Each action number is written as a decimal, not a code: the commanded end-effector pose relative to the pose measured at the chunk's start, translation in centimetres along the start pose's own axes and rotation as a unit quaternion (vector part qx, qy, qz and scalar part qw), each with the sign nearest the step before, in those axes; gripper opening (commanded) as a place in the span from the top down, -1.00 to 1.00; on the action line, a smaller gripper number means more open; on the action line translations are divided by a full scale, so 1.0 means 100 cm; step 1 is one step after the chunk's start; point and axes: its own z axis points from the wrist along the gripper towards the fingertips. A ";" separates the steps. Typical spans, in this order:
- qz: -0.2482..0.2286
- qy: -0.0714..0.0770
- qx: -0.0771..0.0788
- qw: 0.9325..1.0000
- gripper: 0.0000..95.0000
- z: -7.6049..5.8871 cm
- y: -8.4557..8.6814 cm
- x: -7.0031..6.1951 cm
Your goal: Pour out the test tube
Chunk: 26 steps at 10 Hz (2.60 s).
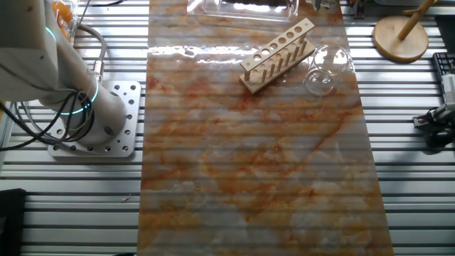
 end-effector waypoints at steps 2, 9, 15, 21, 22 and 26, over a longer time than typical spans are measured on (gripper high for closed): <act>-0.010 0.021 0.003 1.000 1.00 0.002 0.004 0.000; -0.019 0.142 0.018 0.989 1.00 0.012 0.024 -0.009; -0.035 0.165 0.025 0.985 1.00 0.022 0.032 -0.009; -0.056 0.197 0.017 0.979 1.00 0.025 0.034 -0.011; -0.056 0.197 0.017 0.979 1.00 0.025 0.034 -0.011; -0.063 0.206 0.014 0.976 1.00 0.028 0.035 -0.012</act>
